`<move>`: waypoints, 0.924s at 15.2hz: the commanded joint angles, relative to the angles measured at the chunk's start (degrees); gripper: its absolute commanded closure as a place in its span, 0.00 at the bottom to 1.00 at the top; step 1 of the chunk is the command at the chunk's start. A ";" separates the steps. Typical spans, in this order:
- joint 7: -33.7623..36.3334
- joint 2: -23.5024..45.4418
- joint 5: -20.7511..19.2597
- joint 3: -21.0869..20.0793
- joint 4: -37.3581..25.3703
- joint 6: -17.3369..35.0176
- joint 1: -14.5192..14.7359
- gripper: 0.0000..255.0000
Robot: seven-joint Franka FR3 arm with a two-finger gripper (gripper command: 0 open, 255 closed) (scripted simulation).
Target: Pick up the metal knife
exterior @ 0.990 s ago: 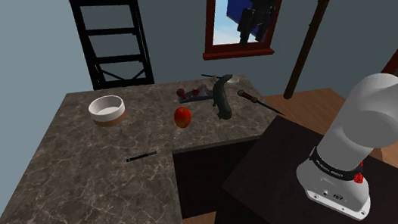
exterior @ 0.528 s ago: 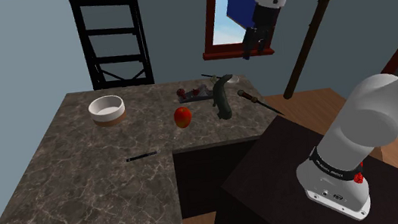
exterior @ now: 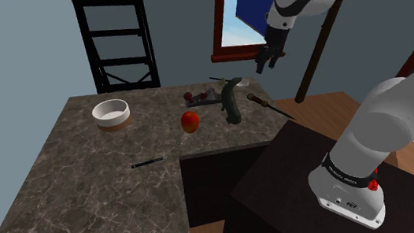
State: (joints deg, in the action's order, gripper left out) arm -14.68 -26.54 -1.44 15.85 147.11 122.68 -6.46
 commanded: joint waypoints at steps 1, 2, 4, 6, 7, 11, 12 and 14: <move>-3.00 3.86 0.26 2.39 -0.32 3.16 -0.33 0.00; -4.40 5.70 0.58 3.45 -0.53 4.56 -0.40 0.00; -7.39 9.61 1.61 5.56 -1.19 7.25 -0.45 0.00; -10.70 13.78 3.24 7.59 -2.16 9.77 -0.39 0.00; -12.49 15.97 4.30 8.55 -2.77 10.95 -0.34 0.00; -20.61 25.33 10.37 11.58 -6.02 14.88 -0.48 0.00; -22.84 27.80 12.27 12.02 -7.04 15.62 -0.73 0.00; -27.32 32.79 16.30 12.35 -9.35 16.78 -1.69 0.00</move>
State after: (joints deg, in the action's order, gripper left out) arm -39.31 3.40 12.50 27.91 138.95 138.59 -7.68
